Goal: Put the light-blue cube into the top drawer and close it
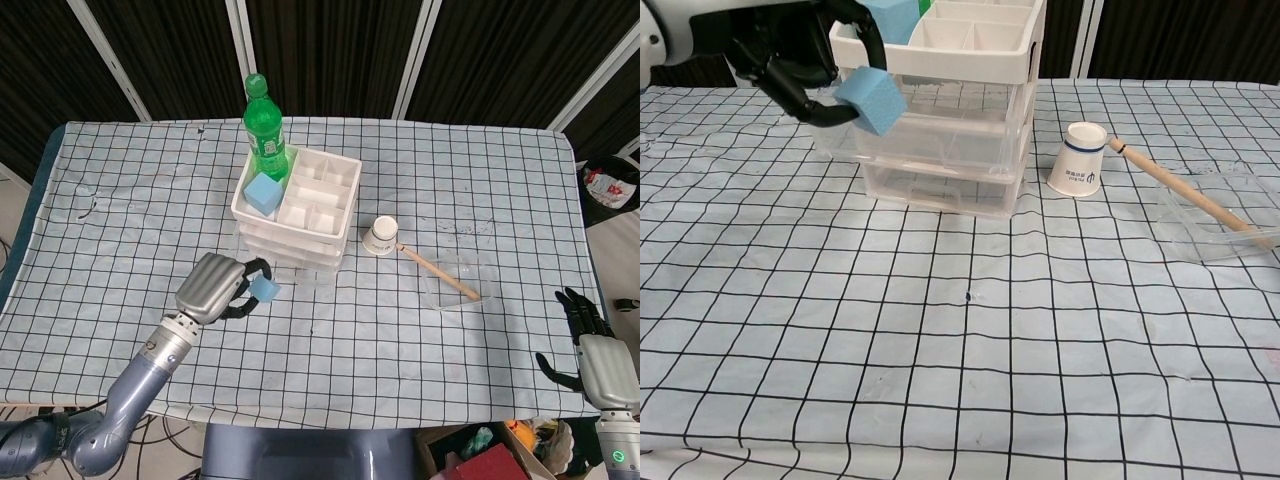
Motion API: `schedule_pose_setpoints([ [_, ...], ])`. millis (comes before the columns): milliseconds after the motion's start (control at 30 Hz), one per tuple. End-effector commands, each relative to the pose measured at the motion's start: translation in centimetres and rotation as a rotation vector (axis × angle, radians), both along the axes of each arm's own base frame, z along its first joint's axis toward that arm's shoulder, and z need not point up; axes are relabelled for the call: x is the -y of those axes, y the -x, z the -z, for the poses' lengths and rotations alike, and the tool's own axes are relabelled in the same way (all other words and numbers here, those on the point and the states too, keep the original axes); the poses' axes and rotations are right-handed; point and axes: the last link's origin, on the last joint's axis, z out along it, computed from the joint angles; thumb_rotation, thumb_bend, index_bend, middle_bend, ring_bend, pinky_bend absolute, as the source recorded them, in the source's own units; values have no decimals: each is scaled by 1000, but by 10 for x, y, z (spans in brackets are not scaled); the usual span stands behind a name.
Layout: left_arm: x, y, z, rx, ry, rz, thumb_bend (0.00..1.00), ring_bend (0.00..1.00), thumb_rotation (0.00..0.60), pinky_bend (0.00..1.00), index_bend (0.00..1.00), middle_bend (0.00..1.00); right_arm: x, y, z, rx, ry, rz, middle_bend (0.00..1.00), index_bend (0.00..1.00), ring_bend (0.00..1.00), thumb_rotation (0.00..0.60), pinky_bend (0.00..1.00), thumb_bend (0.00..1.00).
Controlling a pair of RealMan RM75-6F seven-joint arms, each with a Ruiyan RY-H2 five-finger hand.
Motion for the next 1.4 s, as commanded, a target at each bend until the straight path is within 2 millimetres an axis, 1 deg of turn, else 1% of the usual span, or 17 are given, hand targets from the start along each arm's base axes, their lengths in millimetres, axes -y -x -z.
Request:
schedule_pose_setpoints([
  [33, -17, -14, 4, 21, -22, -16, 385, 973, 600, 912, 522, 1000, 0, 0, 0, 0, 0, 1, 0, 29, 0, 600, 177, 249],
  [200, -32, -24, 12, 29, -52, -33, 386, 973, 600, 912, 523, 1000, 1, 1, -1, 2, 0, 4, 0, 29, 0, 600, 176, 249],
  [400, -47, -27, 18, 9, -111, -64, 377, 973, 600, 912, 510, 1000, 1, 1, -1, 8, -3, 6, 0, 29, 0, 600, 176, 249],
  [467, -52, -26, 21, 0, -117, -83, 337, 973, 600, 912, 475, 1000, 1, 1, -1, 9, -4, 6, 0, 29, 0, 600, 176, 249],
  [533, -54, -25, 23, -7, -117, -93, 269, 972, 600, 912, 421, 1000, 1, 1, -1, 9, -4, 5, 0, 29, 0, 600, 176, 249],
  [600, -54, -24, 24, -12, -116, -98, 232, 972, 600, 912, 399, 1000, 0, 1, -1, 11, -4, 6, 0, 29, 0, 600, 176, 249],
  [767, -51, -23, 24, -13, -108, -97, 209, 971, 600, 912, 391, 1000, 1, 1, -1, 12, -5, 7, 0, 28, 0, 600, 176, 249],
  [900, -47, -23, 20, 3, -107, -85, 228, 971, 600, 912, 407, 1000, 0, 1, -1, 14, -5, 9, 0, 28, 0, 600, 176, 249],
  [967, -42, -23, 18, 24, -98, -75, 274, 972, 600, 912, 458, 1000, 0, 1, -1, 15, -4, 10, 0, 29, 0, 600, 176, 249],
  [1033, -35, -22, 16, 43, -89, -64, 335, 972, 600, 912, 540, 1000, 0, 1, -1, 15, -4, 10, 0, 29, 0, 600, 176, 249],
  [1133, -22, -18, 14, 65, -67, -44, 398, 973, 600, 912, 638, 1000, 0, 1, -1, 15, -4, 11, 0, 29, 0, 600, 176, 249],
  [1233, -6, -8, 14, 57, -34, -24, 444, 973, 600, 912, 677, 1000, 0, 1, -1, 12, -4, 10, 0, 29, 0, 600, 176, 249],
  [1400, 15, 6, 19, 25, 27, -17, 453, 973, 600, 912, 706, 1000, 0, 0, 0, 11, -2, 10, 0, 28, 0, 600, 176, 249],
])
